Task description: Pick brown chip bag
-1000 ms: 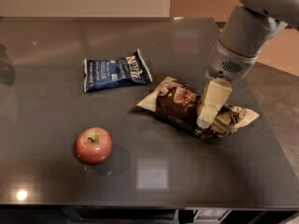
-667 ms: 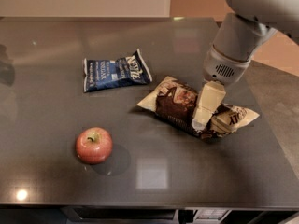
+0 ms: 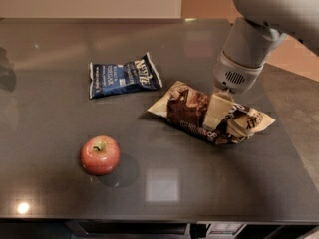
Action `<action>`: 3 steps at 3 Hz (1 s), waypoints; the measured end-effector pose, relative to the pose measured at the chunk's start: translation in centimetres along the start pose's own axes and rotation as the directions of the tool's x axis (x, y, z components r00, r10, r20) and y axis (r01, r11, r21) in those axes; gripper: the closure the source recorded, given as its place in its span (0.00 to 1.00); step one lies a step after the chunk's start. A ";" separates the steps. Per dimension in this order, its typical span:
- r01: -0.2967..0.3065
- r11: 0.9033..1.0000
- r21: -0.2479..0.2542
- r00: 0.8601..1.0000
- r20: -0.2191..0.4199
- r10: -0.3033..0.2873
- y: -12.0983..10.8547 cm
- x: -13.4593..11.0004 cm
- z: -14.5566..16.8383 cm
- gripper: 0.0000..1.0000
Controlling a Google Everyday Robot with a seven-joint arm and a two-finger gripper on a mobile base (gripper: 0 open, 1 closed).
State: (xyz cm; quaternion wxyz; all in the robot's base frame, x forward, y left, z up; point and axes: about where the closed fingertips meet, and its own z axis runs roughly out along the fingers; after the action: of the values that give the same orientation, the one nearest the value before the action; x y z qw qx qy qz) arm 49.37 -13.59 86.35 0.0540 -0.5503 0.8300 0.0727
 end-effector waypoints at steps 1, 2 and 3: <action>0.008 1.000 0.020 1.000 0.006 -0.008 0.1 -0.1 -1.0 0.65; 0.031 0.999 0.045 0.999 0.029 -0.032 0.5 -0.2 -3.1 0.88; 0.060 0.994 0.091 0.996 0.061 -0.065 0.9 -0.4 -6.3 1.00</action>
Offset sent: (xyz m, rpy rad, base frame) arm -0.0120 -0.0056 0.0598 0.0229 -0.0880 0.0486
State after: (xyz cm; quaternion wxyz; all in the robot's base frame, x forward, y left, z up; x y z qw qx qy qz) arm 48.67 -14.05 92.62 0.1076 -0.5705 0.8126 0.0514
